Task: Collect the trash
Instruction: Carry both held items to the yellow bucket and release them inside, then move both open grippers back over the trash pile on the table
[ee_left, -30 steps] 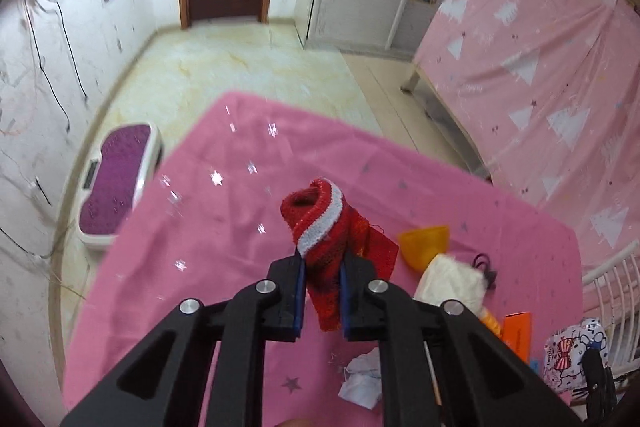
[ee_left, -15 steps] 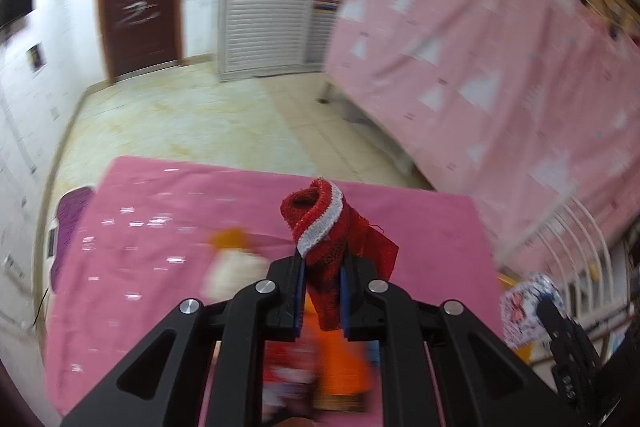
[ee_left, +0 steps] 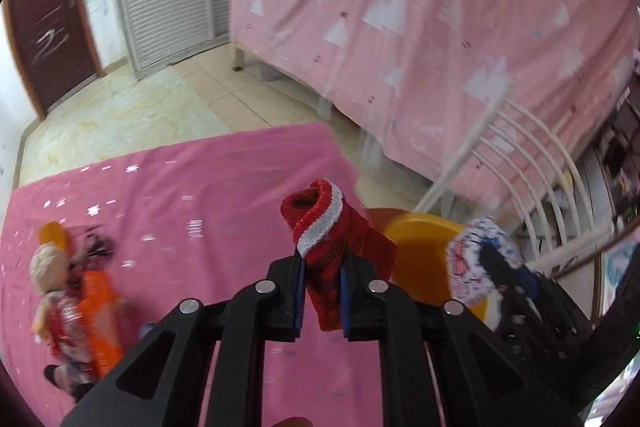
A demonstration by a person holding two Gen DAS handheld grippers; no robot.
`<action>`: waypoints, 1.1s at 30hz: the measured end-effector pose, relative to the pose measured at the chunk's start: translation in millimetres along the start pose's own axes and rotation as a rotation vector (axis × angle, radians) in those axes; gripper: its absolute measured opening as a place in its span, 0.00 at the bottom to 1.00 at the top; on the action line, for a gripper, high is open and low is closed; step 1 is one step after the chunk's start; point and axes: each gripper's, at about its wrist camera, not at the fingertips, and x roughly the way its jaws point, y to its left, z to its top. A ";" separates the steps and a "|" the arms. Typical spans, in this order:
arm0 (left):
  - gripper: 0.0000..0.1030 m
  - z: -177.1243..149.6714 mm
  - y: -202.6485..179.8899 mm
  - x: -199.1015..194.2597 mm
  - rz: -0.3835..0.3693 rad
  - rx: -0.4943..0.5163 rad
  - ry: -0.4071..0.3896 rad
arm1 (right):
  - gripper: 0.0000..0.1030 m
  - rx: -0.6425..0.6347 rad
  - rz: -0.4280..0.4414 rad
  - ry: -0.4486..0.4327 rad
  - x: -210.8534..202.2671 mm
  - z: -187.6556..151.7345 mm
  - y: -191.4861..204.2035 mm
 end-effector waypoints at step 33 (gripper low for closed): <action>0.69 -15.9 -86.2 83.0 -0.006 0.058 0.143 | 0.46 0.141 -0.093 0.137 44.6 -22.3 -79.9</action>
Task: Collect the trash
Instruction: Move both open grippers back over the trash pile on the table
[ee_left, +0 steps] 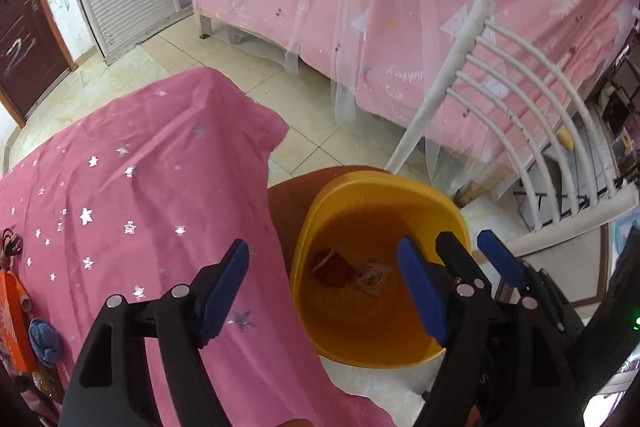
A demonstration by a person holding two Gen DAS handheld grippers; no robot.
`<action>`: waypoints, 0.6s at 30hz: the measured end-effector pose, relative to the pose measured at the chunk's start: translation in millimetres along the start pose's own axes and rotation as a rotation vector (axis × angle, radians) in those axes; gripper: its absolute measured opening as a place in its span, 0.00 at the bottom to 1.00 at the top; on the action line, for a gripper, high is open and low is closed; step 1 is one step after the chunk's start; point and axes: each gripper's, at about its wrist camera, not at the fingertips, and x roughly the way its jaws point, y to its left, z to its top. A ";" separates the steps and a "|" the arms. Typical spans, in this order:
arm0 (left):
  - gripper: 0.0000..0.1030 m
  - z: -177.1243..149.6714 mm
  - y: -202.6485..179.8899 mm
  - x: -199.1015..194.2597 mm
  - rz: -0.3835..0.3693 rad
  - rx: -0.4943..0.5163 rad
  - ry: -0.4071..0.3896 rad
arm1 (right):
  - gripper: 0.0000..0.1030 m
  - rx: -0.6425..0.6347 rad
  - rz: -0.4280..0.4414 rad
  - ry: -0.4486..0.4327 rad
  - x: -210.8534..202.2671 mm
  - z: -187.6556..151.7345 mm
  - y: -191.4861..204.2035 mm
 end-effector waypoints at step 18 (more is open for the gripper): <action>0.69 3.9 121.1 -122.3 0.109 -0.088 -0.168 | 0.66 -0.182 0.161 -0.098 -56.8 -5.2 113.8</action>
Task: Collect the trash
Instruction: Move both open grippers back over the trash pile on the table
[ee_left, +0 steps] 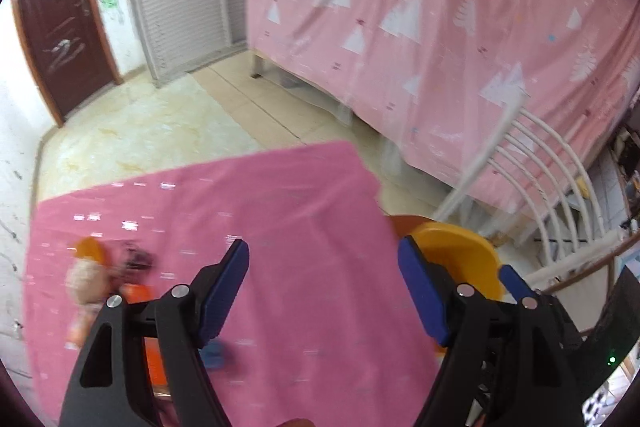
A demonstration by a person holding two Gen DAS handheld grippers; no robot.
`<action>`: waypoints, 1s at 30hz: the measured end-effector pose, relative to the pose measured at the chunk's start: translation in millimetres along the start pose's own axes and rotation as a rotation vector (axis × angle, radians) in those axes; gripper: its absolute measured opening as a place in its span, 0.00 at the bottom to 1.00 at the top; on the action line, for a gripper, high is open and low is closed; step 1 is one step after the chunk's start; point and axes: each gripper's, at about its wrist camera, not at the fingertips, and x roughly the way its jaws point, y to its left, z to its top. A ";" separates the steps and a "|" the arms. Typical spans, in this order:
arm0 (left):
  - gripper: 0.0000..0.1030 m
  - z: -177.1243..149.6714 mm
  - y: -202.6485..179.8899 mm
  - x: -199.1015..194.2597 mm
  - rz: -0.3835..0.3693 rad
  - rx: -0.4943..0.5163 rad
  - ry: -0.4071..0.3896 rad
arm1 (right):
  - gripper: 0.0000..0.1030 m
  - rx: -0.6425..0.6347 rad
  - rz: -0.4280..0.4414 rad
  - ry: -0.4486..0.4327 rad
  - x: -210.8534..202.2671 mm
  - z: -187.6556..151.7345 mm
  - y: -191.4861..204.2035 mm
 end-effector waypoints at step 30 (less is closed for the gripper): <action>0.69 -111.7 228.9 -56.9 0.049 -0.118 -0.032 | 0.69 -0.228 0.217 0.182 41.6 -37.3 169.5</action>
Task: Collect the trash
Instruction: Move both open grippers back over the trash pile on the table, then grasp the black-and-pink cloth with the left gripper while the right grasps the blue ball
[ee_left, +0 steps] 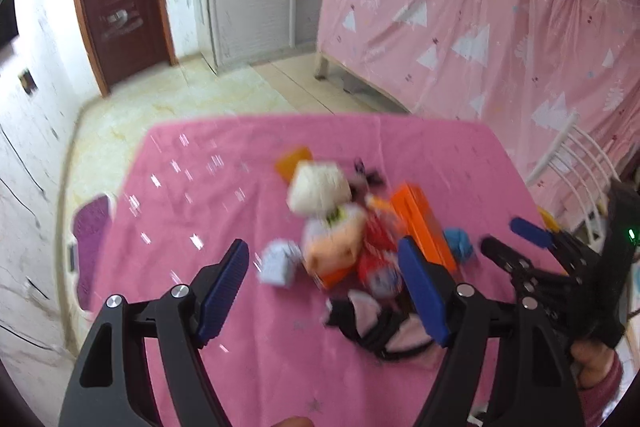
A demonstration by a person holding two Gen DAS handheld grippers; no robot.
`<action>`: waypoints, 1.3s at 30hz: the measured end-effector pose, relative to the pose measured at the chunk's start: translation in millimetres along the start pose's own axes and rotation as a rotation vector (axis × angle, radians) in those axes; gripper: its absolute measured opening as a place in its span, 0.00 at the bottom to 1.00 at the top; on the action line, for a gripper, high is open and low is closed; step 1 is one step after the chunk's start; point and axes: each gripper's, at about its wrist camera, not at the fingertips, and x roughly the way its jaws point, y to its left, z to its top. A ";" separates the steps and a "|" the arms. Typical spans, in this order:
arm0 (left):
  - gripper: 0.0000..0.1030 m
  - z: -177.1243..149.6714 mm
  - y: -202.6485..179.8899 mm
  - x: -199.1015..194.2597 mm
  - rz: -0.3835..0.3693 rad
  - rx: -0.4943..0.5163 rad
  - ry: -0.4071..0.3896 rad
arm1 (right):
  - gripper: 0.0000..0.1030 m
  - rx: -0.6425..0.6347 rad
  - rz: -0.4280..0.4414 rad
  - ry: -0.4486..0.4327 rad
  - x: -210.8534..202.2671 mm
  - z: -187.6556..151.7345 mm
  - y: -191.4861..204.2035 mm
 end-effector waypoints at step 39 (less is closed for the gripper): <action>0.42 -67.1 -29.1 52.5 -0.103 -0.143 0.089 | 0.39 -0.172 -0.060 0.073 37.6 0.7 38.6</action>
